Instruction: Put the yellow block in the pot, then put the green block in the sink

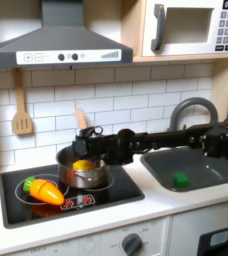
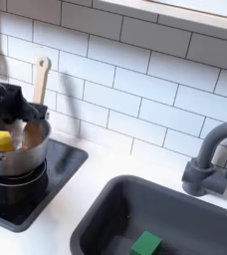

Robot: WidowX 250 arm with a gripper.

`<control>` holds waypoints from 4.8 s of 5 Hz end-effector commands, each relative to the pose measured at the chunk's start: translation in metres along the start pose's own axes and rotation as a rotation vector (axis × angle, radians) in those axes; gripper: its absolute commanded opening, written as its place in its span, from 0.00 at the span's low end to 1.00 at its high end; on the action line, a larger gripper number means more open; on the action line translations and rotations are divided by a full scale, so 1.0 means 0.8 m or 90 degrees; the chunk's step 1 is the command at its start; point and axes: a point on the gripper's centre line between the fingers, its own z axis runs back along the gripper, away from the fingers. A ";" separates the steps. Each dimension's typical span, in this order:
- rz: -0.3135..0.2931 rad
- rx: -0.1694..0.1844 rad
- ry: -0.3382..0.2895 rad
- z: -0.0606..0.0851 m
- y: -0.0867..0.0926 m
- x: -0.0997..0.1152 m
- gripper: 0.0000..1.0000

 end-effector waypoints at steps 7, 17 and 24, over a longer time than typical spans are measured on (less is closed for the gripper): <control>-0.030 0.036 -0.149 0.053 0.013 0.106 0.00; -0.024 0.014 -0.161 0.025 0.000 0.128 0.00; -0.023 0.004 -0.158 0.018 0.002 0.119 0.00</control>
